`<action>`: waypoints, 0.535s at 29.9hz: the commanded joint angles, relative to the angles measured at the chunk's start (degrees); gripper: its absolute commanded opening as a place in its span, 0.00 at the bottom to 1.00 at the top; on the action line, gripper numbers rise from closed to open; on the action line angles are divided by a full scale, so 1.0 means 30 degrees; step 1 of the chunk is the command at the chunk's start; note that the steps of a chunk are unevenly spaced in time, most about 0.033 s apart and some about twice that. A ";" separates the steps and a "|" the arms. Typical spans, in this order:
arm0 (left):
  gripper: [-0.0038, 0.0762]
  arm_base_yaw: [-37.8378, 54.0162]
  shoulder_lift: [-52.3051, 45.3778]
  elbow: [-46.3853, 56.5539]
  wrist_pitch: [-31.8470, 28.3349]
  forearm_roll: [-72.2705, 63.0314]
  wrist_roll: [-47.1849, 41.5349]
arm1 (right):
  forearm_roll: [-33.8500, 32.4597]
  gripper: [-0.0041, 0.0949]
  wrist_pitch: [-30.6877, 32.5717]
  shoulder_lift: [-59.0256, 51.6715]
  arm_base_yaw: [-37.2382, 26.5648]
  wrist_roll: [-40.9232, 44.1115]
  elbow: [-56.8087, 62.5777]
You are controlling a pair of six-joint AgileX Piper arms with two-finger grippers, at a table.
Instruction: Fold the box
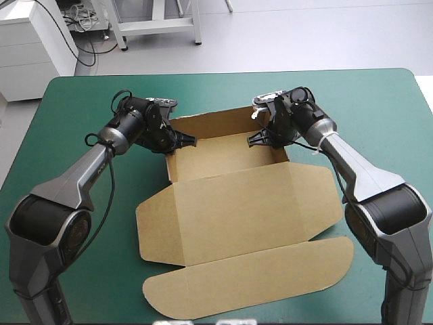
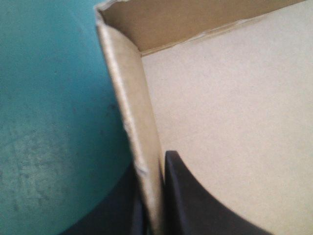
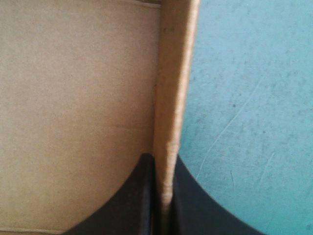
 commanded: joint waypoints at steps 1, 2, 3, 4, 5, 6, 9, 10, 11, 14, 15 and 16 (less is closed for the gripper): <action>0.04 -0.0406 0.0155 -0.0045 -0.0341 -0.0529 0.1087 | 0.0440 0.02 -0.2048 0.0171 -0.0128 -0.0711 -0.0319; 0.04 -0.0406 0.0155 -0.0045 -0.0524 -0.0529 0.1087 | 0.0385 0.02 -0.2204 0.0173 -0.0128 -0.0973 -0.0319; 0.04 -0.0406 0.0155 -0.0045 -0.0624 -0.0529 0.1087 | 0.0311 0.02 -0.2375 0.0173 -0.0128 -0.1098 -0.0319; 0.04 -0.0406 0.0155 -0.0045 -0.0719 -0.0529 0.1087 | 0.0280 0.02 -0.2553 0.0173 -0.0128 -0.1075 -0.0319; 0.05 -0.0406 0.0155 -0.0045 -0.0799 -0.0529 0.1142 | 0.0266 0.02 -0.2717 0.0173 -0.0128 -0.1075 -0.0353; 0.07 -0.0406 0.0117 -0.0045 -0.0792 -0.0529 0.1192 | 0.0302 0.03 -0.2717 0.0173 -0.0128 -0.1108 -0.0455; 0.20 -0.0406 0.0086 -0.0135 -0.0447 -0.0625 0.1657 | 0.0461 0.09 -0.2643 0.0173 -0.0128 -0.1333 -0.0919; 0.27 -0.0406 0.0086 -0.0239 -0.0165 -0.0675 0.1828 | 0.0503 0.14 -0.2550 0.0173 -0.0128 -0.1370 -0.1169; 0.33 -0.0406 0.0086 -0.0383 -0.0021 -0.0675 0.1882 | 0.0503 0.19 -0.2354 0.0173 -0.0128 -0.1370 -0.1464; 0.54 -0.0406 -0.0040 -0.1099 0.0610 -0.0675 0.1882 | 0.0503 0.34 -0.1730 0.0173 -0.0128 -0.1370 -0.2374; 0.59 -0.0371 -0.0121 -0.1454 0.0847 -0.0675 0.1831 | 0.0503 0.39 -0.1502 0.0173 -0.0128 -0.1370 -0.2841; 0.62 -0.0371 -0.0215 -0.1853 0.1150 -0.0675 0.1632 | 0.0503 0.43 -0.1197 0.0173 -0.0128 -0.1370 -0.3248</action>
